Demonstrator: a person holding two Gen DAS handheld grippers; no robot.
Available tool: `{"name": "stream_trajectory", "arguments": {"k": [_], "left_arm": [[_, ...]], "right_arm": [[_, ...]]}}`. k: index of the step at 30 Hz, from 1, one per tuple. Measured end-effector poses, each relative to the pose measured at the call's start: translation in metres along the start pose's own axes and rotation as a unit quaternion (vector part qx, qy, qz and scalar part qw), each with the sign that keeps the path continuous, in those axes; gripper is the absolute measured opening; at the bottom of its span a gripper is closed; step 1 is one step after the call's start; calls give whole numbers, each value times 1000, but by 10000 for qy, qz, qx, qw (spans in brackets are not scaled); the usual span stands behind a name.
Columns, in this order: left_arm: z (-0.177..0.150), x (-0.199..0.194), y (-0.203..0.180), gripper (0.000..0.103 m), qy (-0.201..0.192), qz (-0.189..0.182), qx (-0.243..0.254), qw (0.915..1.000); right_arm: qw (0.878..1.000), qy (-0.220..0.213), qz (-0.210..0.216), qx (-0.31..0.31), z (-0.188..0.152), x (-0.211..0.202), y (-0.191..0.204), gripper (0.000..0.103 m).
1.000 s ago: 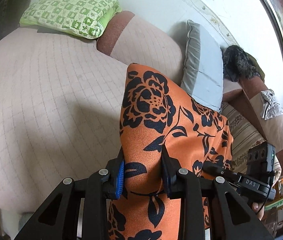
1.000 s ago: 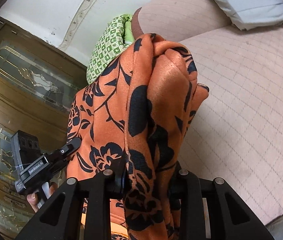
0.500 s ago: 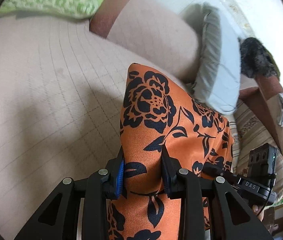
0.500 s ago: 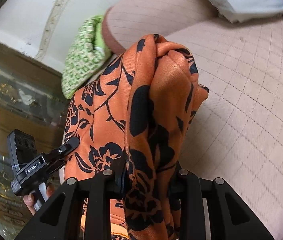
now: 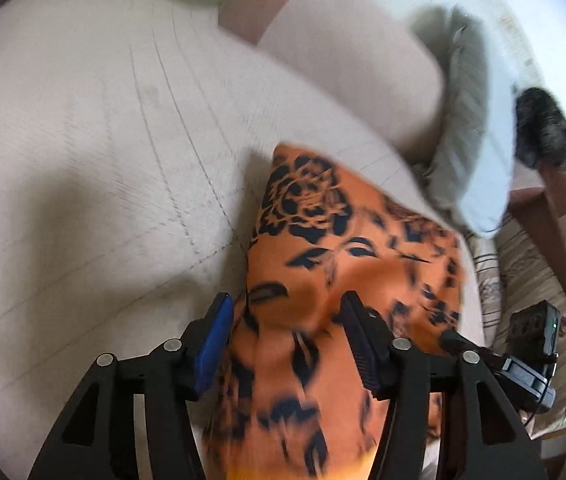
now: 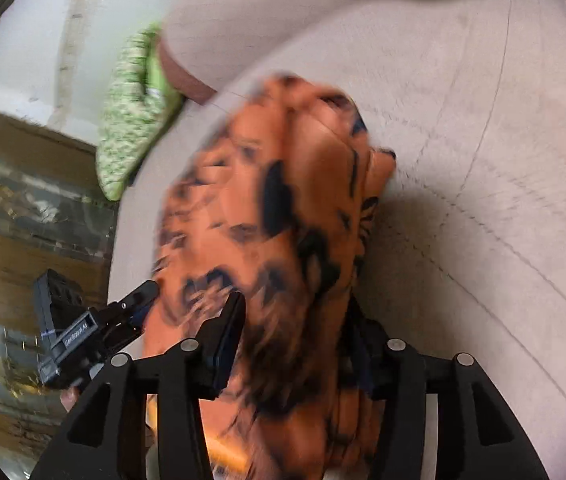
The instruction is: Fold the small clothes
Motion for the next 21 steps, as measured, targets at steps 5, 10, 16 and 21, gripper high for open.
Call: {"name": "stream_trajectory", "arguments": {"k": [5,10,16,21], "left_arm": [[-37,-22,9,59,40,17,-4,10000],[-66,-16,12,57,138,-15,-316,9994],[-80,-34,-17,8,-77,429,46,9990],[-99,-30,-19,6,130,821,502,9953]], "right_arm": [[9995,-270,-102,-162,-45,-46,13,63],[9975,-94,-572,-412,-89,-39,18,27],[9909,-276,-1205,-528,-89,-53,15,6],[9815,-471,-1758,-586,-82,-64,8,6]]}}
Point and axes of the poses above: each gripper's, at about its wrist camera, not at the fingertips, and x roughly the way its jaws point, y to its left, z to its top, the point moved 6 cm from there along x, roughly the way its jaws point, and after that the axes turned 5 degrees about -z, right-handed, at the moved point
